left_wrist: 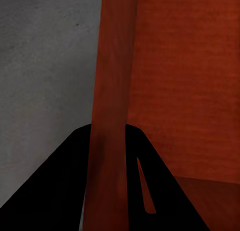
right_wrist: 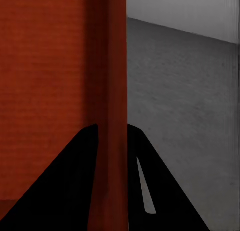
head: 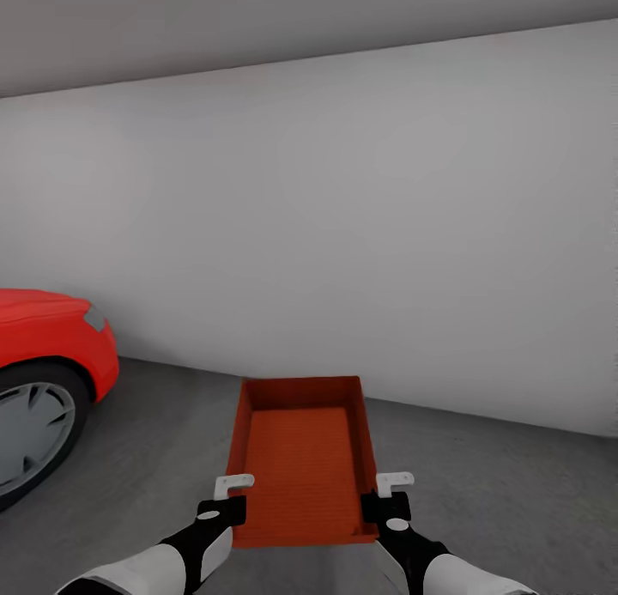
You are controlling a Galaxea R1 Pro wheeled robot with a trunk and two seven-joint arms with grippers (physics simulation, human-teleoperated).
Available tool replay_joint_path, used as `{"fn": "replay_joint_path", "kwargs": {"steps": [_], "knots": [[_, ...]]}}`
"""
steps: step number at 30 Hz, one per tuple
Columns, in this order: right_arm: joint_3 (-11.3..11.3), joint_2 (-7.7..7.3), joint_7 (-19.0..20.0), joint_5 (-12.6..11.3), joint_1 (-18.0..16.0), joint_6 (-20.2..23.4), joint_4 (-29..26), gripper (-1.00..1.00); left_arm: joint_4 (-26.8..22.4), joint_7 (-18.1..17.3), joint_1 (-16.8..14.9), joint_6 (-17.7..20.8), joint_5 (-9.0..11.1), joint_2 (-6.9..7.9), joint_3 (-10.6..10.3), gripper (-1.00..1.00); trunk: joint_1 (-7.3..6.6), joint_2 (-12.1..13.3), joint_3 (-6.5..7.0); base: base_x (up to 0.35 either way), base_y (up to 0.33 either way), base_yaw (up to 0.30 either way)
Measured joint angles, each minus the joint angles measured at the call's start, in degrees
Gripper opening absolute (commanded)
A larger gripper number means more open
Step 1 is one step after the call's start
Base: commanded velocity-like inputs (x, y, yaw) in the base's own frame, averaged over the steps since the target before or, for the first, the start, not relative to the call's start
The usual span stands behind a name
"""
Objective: Move the two storage containers from the living room to the garage. In the garage, place one container on the floor and stack the other container on top of it (either order is fine).
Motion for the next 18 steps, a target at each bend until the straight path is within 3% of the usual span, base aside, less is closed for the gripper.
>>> {"fn": "replay_joint_path", "kwargs": {"steps": [11,18], "knots": [[0.0,0.00,0.0,0.1,0.0,0.0,0.0,-1.00,0.0,0.0,0.0,-0.1,0.0,0.00,0.0,-1.00,0.00,0.0,0.00,0.305,0.207,-0.276],[-0.1,0.01,0.0,0.1,0.0,-0.1,0.0,-1.00,0.0,0.0,0.0,-0.1,0.0,0.01,0.0,-1.00,0.00,0.0,0.00,0.305,0.204,-0.056]]}}
